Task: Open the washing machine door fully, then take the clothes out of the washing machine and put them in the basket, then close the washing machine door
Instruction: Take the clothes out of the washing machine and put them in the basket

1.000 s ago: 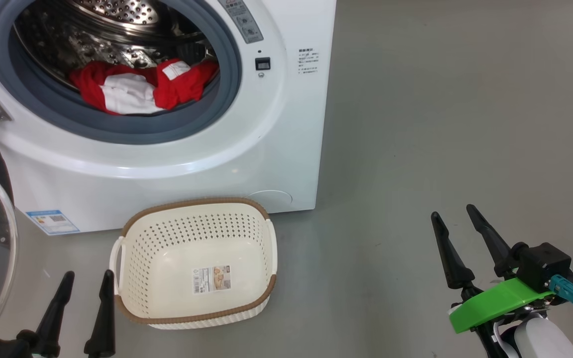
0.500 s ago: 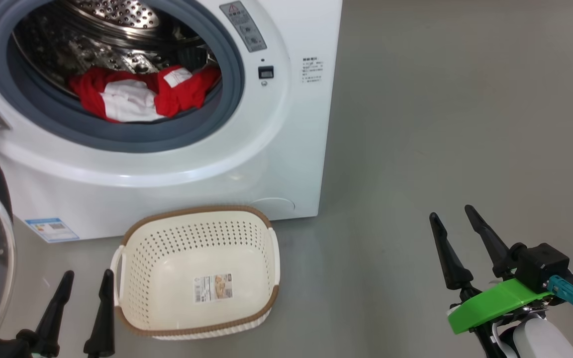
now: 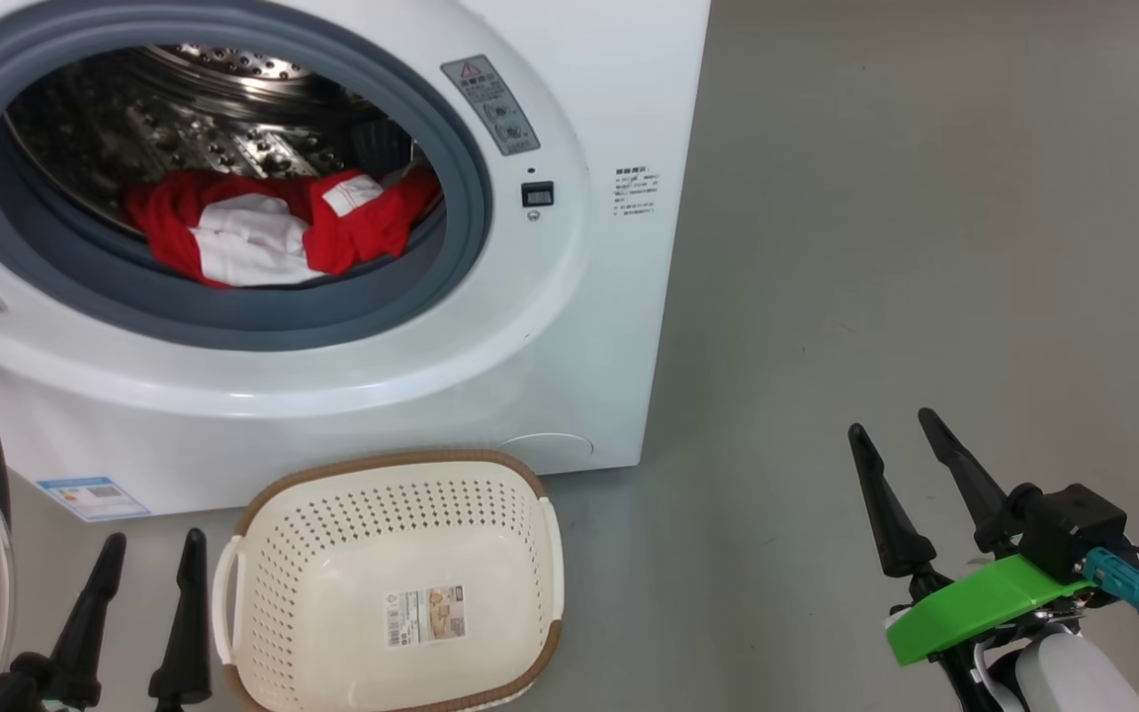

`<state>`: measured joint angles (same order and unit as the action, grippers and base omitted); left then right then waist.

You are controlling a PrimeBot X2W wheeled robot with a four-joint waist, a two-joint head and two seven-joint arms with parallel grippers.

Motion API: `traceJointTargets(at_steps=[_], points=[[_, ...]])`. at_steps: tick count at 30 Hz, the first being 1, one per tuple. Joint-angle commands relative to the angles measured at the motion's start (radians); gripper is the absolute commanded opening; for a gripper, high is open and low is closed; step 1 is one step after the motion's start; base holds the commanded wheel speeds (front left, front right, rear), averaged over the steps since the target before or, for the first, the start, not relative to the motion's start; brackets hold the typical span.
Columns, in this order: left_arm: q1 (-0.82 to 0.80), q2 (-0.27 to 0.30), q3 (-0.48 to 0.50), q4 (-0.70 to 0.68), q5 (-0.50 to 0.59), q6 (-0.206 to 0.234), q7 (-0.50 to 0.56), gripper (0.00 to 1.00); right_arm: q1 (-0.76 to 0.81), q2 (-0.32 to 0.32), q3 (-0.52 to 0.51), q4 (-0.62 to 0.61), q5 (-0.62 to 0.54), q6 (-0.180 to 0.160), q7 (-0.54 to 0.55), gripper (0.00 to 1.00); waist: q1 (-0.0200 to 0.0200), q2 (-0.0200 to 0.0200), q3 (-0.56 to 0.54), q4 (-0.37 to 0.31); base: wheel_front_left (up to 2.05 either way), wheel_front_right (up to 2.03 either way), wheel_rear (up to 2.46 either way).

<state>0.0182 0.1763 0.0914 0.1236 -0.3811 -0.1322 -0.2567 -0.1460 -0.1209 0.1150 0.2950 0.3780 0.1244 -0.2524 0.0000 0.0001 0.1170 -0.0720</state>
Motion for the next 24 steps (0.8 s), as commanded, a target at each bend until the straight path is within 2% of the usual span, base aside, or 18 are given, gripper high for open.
traceJointTargets(at_steps=[1, 14, 19, 24], points=[[-0.034, 0.017, 0.037, -0.026, 0.000, 0.002, -0.005, 1.00, -0.015, -0.003, 0.023, -0.026, -0.001, 0.006, -0.009, 1.00, 0.0000, -0.0001, 0.000, 0.000, 0.12, -0.12, 0.00], [-0.054, 0.018, 0.033, 0.008, 0.016, 0.002, -0.005, 1.00, -0.024, 0.008, 0.023, -0.029, -0.003, 0.006, -0.009, 1.00, 0.0000, -0.0001, 0.025, 0.001, 0.00, 0.00, 0.00], [-0.141, 0.051, -0.012, 0.067, -0.006, 0.002, -0.005, 1.00, -0.043, 0.018, 0.023, -0.036, -0.010, 0.006, -0.009, 1.00, 0.0000, -0.0001, 0.066, 0.000, 0.00, 0.00, 0.00], [-0.285, 0.111, -0.086, 0.196, -0.062, 0.002, -0.005, 1.00, -0.061, 0.035, 0.024, -0.042, -0.018, 0.006, -0.009, 1.00, 0.0000, -0.0001, 0.117, -0.012, 0.00, 0.00, 0.00]])
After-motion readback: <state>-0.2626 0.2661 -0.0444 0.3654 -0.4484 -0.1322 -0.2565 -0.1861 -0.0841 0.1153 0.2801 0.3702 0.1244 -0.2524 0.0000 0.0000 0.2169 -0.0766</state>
